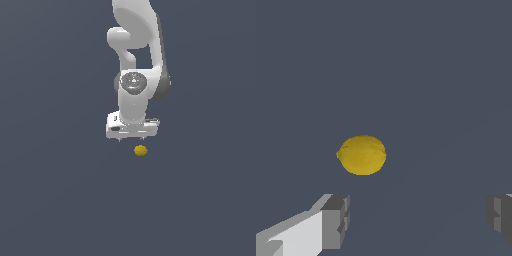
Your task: Pick up the object and move it to a goal position.
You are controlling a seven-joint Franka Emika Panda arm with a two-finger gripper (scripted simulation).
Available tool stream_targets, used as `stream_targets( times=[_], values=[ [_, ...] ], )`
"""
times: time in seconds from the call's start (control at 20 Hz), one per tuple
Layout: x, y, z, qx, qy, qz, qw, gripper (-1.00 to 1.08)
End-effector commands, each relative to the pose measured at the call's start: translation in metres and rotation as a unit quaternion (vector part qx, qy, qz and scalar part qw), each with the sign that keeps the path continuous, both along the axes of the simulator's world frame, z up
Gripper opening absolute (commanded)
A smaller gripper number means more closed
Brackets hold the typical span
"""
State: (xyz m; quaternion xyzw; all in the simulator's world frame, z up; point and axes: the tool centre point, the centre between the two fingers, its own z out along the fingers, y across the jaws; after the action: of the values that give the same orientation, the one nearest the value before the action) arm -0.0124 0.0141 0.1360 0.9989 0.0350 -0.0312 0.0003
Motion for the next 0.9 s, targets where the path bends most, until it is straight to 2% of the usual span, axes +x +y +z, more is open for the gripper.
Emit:
stream_targets(
  times=[0.0, 0.4, 0.85],
  values=[
    [0.000, -0.001, 0.000, 0.000, 0.000, 0.000, 1.0000, 1.00],
    [0.000, 0.003, -0.003, -0.001, -0.001, -0.020, 0.9998, 1.00],
    [0.001, 0.012, -0.013, -0.003, -0.006, -0.089, 0.9960, 1.00]
  ],
)
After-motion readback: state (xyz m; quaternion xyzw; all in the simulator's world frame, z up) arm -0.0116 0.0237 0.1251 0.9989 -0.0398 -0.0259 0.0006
